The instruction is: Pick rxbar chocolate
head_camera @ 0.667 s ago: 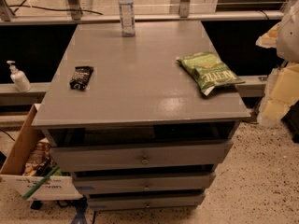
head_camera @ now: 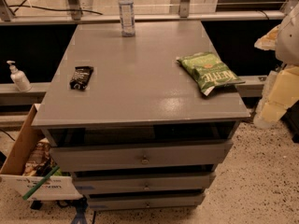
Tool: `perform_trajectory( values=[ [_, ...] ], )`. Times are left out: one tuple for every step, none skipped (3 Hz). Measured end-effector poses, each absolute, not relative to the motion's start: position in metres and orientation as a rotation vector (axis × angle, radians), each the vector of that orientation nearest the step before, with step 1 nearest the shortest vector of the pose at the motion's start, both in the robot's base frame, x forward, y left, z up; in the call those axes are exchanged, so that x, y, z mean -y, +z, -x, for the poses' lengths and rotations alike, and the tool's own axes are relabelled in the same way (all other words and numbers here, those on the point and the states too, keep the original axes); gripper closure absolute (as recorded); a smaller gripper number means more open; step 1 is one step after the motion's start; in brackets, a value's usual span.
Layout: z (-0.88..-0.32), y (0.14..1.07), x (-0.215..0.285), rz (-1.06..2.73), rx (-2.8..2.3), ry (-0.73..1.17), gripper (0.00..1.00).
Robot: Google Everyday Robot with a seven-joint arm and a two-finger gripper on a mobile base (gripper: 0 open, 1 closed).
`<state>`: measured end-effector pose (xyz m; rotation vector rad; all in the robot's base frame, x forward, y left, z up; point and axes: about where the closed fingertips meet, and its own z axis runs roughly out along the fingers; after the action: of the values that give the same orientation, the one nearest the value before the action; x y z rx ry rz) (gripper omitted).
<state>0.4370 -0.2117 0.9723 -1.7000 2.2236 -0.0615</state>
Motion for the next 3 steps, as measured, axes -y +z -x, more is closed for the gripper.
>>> perform_trajectory(
  values=[
    [-0.434, 0.961, 0.182, 1.666, -2.190, 0.023, 0.00],
    [-0.438, 0.949, 0.127, 1.694, -2.095, 0.136, 0.00],
    [-0.457, 0.943, 0.074, 1.733, -1.999, 0.233, 0.00]
  ],
)
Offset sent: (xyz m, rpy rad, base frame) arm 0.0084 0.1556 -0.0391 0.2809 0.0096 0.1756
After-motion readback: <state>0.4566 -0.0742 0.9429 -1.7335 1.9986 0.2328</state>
